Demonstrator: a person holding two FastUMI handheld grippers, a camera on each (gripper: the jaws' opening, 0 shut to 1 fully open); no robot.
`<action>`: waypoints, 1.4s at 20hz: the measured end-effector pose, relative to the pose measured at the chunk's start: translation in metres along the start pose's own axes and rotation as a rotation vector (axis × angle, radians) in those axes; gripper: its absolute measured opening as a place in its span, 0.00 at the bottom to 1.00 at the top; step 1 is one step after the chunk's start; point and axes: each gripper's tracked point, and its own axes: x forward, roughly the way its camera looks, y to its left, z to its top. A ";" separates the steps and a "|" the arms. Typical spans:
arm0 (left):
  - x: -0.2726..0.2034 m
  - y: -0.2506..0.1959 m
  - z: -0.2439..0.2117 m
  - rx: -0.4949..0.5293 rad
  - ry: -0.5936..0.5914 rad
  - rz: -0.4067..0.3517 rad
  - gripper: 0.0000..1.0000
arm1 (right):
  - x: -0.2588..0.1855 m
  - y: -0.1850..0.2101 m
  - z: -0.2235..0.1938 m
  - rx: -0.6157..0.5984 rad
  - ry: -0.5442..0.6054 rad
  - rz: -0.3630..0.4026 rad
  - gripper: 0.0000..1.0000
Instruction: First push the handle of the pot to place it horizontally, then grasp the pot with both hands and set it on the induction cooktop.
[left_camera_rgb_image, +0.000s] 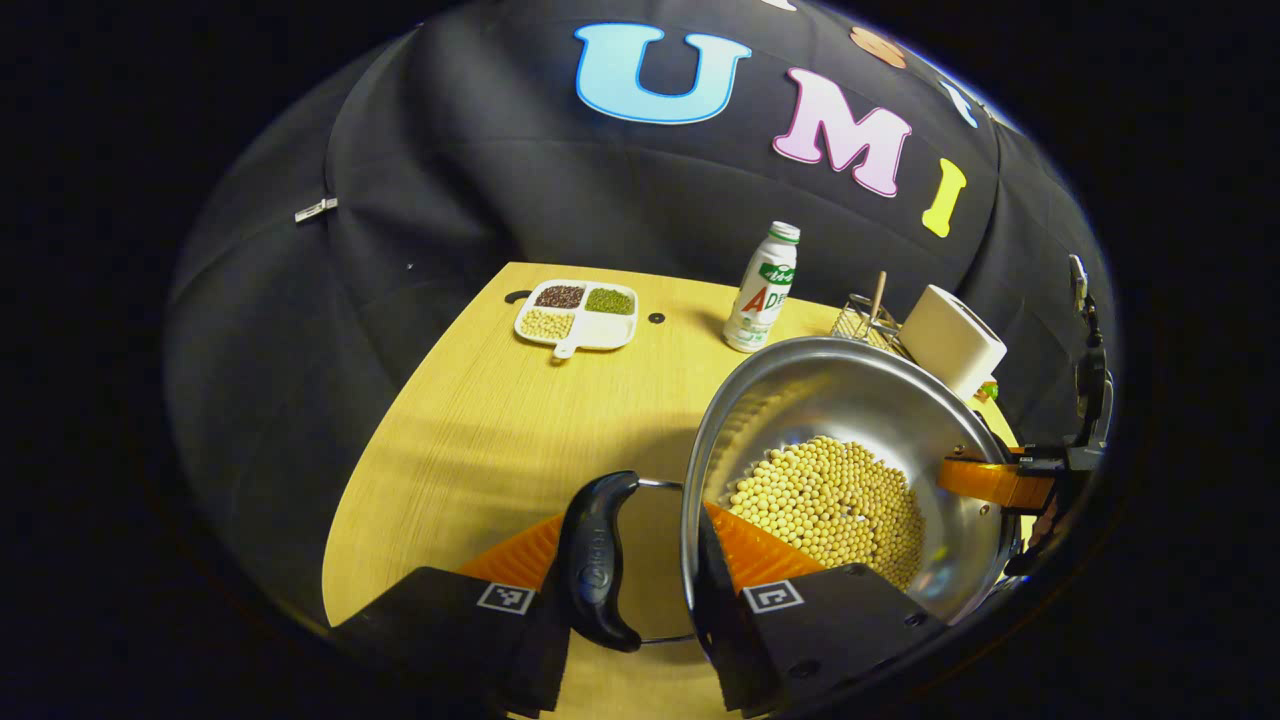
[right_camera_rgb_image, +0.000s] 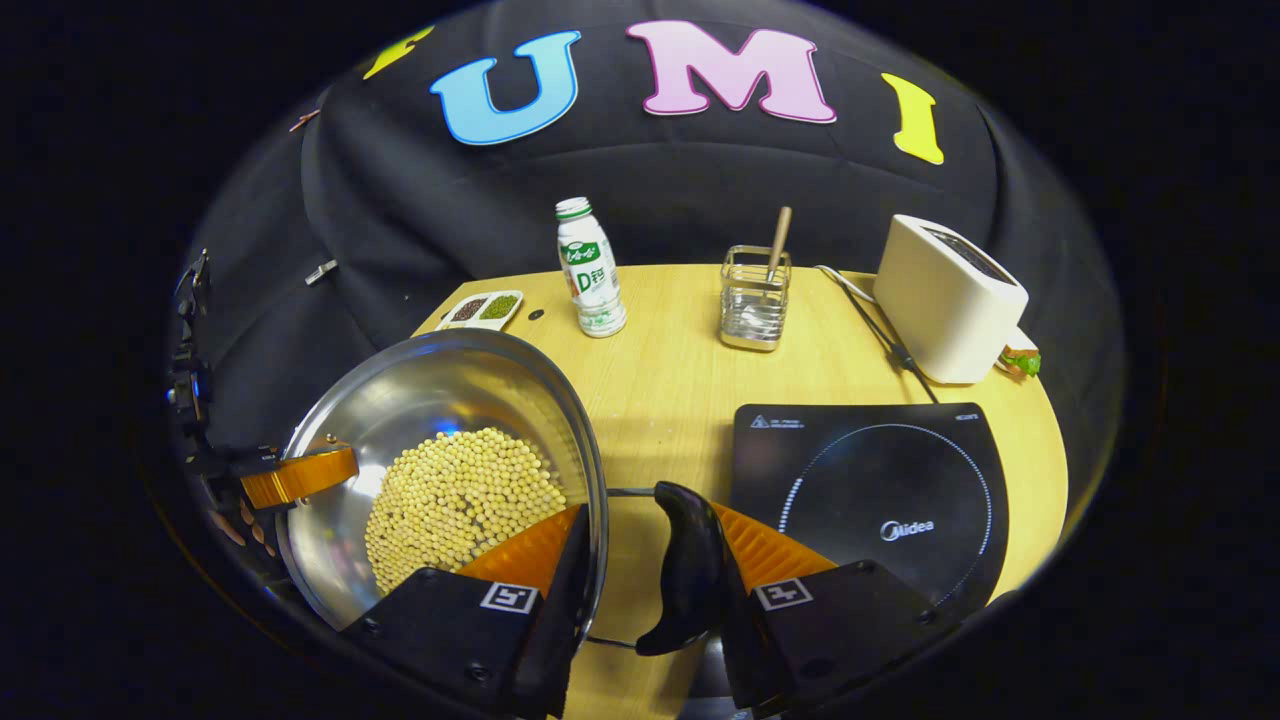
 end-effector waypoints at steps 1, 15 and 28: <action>-0.003 -0.010 0.002 -0.001 0.002 -0.005 0.61 | -0.005 -0.007 0.004 0.001 -0.005 -0.002 0.63; -0.003 -0.145 0.024 0.018 -0.017 -0.067 0.61 | -0.061 -0.131 0.042 0.022 -0.075 -0.054 0.63; 0.033 -0.257 0.018 0.046 0.011 -0.107 0.61 | -0.073 -0.246 0.037 0.061 -0.058 -0.106 0.63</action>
